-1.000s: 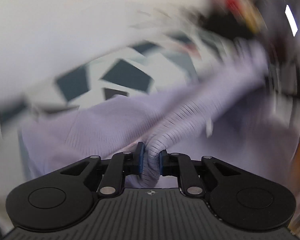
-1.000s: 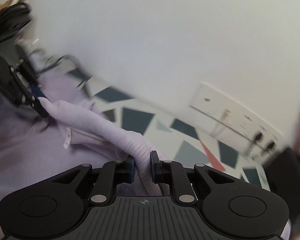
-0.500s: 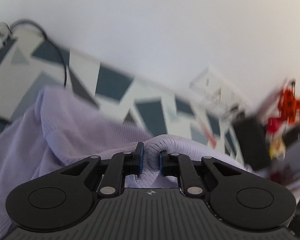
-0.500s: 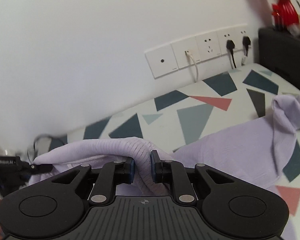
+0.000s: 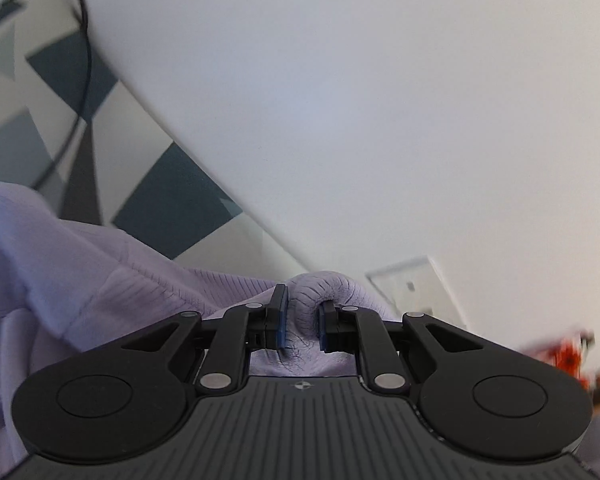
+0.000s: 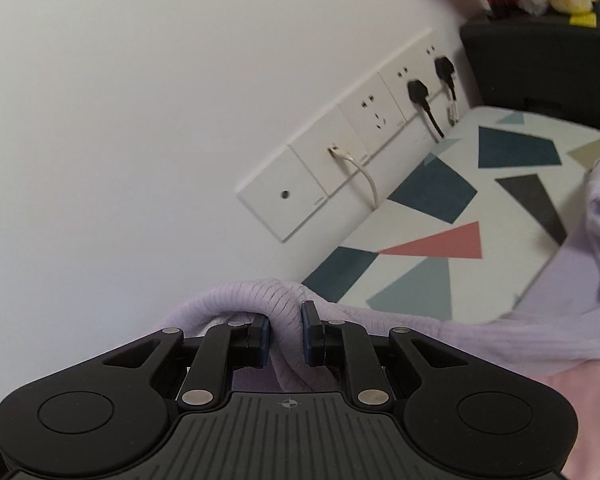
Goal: Fold clothes
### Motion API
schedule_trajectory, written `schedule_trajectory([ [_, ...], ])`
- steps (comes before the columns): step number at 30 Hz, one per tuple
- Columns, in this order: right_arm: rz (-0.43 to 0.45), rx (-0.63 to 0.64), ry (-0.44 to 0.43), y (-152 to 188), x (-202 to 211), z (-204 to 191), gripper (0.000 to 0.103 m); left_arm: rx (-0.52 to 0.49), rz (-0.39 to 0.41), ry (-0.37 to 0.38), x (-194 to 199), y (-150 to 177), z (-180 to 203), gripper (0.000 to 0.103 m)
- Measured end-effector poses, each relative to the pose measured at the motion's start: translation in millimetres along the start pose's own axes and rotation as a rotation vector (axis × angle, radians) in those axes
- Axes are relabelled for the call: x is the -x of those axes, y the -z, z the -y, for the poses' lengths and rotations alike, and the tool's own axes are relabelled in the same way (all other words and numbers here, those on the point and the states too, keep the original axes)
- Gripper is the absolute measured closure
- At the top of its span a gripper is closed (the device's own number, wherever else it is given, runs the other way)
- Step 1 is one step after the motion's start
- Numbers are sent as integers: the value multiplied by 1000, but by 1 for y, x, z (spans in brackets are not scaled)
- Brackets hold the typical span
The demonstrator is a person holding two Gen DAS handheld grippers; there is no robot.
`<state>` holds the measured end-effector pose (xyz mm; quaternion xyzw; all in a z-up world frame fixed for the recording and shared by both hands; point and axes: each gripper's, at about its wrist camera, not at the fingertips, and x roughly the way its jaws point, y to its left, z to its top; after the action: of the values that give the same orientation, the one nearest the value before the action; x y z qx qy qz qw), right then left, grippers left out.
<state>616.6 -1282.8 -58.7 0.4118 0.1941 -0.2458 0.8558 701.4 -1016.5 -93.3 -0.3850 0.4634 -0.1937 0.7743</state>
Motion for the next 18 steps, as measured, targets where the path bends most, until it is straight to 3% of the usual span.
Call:
schedule_trajectory([
  [3, 30, 41, 55, 2, -35, -5, 89, 18, 13, 1, -37, -8, -1, 88],
  [9, 72, 316, 124, 11, -97, -22, 89, -12, 37, -92, -94, -16, -12, 88],
  [18, 52, 557, 191, 48, -160, -23, 89, -80, 76, -156, -124, -4, -20, 88],
])
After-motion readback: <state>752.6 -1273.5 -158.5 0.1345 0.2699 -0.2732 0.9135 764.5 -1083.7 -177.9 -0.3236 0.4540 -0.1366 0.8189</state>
